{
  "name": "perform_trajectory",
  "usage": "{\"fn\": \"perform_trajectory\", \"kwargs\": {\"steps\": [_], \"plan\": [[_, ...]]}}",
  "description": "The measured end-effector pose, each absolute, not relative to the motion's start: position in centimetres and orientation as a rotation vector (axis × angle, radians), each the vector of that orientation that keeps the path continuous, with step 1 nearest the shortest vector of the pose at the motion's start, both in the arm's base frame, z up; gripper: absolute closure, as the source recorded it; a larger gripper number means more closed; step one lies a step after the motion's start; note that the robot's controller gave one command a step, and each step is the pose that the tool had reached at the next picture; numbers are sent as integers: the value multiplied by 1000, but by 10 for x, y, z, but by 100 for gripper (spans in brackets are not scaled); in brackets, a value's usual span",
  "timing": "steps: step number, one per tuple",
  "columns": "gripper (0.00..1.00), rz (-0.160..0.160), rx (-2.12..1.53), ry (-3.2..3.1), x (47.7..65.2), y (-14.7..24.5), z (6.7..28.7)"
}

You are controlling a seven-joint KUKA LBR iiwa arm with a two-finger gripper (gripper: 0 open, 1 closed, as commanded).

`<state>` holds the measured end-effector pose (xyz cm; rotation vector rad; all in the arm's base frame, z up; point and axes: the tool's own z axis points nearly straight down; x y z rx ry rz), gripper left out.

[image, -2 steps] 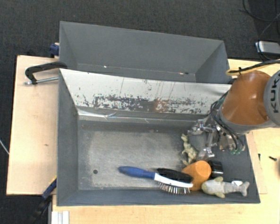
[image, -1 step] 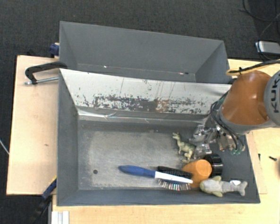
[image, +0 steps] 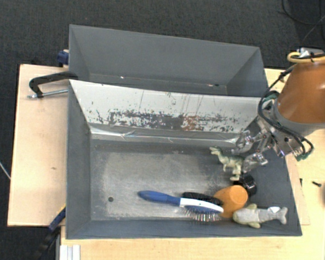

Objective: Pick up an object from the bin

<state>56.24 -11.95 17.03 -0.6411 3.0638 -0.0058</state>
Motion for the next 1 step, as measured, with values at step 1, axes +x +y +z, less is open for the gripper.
{"fn": "perform_trajectory", "kwargs": {"steps": [1], "plan": [[100, -7, -561, 3076, 564, -112, 245]]}}
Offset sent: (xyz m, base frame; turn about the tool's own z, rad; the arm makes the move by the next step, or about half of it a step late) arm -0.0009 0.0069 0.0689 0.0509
